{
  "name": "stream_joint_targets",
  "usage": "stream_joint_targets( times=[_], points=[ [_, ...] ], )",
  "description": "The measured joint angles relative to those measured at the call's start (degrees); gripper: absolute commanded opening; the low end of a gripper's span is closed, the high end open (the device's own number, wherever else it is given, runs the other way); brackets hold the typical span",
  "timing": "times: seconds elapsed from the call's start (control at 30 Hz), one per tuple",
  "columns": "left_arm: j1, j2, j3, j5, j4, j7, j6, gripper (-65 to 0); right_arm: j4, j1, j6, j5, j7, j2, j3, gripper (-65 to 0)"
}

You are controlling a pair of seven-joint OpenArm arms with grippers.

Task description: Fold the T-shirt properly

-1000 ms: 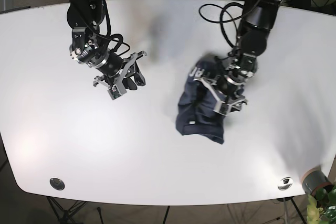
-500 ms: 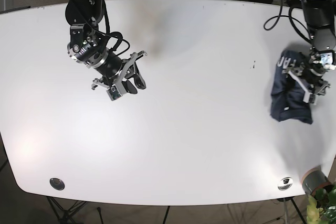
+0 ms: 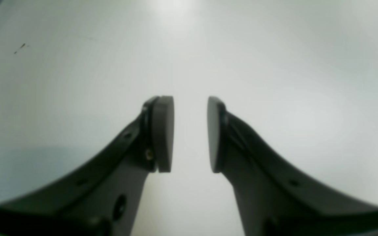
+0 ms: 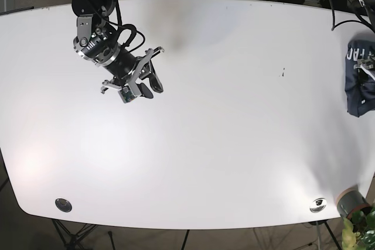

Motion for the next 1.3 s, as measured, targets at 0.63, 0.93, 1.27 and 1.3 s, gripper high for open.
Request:
stream_joint_targets(
  times=[0.63,0.93,1.27,1.3],
  points=[
    [15.1,-3.3,-8.2,-7.4,29.3,5.5,1.0,-19.9,2.8,-4.6,0.70,-1.1,5.8,0.7,1.8,-49.1],
    [26.9,13.3,-15.6,-4.3,54.1,5.6,8.7,-19.9,-1.9,-10.2,0.02,-8.9,22.1,1.0,4.6,-49.1],
    [30.4,38.8,-15.8,8.8,71.5,5.6,8.6,-19.9,-2.8,-17.8,-0.52,-10.7,32.8,1.3,8.8,-49.1],
    [30.8,40.2,-15.5,9.5,72.3,5.6,8.5,-19.9,-2.8,-18.1,-0.61,-10.8,33.2,1.3,9.1,-49.1]
  ],
)
